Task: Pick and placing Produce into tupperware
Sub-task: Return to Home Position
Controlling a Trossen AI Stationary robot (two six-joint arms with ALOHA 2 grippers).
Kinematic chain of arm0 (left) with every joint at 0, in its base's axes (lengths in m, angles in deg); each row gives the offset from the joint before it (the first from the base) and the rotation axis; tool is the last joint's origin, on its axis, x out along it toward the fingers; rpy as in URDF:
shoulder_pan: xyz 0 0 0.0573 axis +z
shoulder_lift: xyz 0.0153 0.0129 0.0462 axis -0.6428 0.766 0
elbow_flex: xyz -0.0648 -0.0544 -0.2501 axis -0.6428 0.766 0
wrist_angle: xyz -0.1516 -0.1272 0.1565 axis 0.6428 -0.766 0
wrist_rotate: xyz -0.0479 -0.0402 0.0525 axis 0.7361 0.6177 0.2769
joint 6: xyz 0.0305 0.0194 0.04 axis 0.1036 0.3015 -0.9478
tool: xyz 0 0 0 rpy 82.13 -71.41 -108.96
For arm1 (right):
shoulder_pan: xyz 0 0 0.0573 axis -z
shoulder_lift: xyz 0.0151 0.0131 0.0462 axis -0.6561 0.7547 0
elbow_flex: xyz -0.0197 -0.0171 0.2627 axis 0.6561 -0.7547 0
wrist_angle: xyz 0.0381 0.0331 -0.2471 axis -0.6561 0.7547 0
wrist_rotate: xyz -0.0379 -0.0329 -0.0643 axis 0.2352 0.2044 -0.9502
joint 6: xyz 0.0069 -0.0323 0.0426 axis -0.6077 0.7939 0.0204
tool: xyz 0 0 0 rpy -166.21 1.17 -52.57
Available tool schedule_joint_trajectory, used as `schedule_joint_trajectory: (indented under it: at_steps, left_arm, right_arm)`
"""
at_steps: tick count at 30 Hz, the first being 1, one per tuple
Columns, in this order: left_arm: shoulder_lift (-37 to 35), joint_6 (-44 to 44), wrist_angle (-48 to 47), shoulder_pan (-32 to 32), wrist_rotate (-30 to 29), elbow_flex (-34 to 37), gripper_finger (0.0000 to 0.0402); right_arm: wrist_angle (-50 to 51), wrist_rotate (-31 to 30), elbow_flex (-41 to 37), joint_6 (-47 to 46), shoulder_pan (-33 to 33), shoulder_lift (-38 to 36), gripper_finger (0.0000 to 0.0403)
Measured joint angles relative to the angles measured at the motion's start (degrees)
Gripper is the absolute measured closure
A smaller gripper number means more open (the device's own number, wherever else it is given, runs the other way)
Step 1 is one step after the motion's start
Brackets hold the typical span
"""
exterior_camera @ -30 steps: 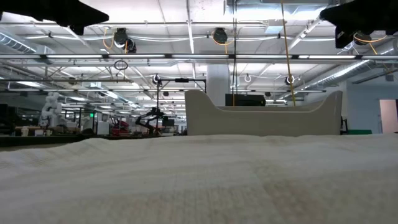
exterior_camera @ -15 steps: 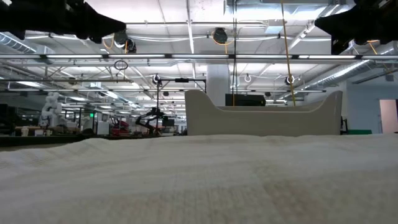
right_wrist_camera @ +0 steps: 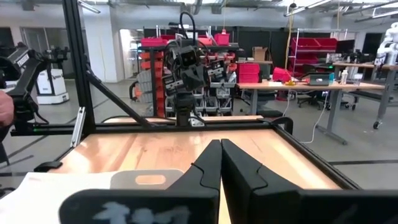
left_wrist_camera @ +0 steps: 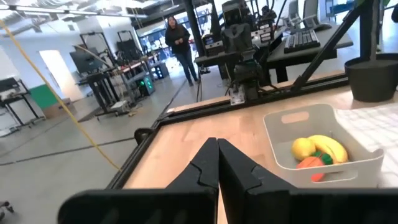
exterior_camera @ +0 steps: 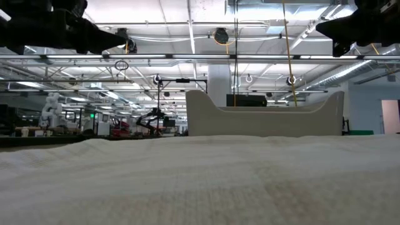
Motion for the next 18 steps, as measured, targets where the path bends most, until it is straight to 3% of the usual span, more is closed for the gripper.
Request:
schedule_joint_trajectory:
  at_steps: [18]
  left_arm:
    - [-15.85,0.63,-15.03,0.0,-2.27,3.06,0.0401]
  right_arm:
    - [-2.82,-0.02,-3.38,-0.42,0.0,0.0,0.0403]
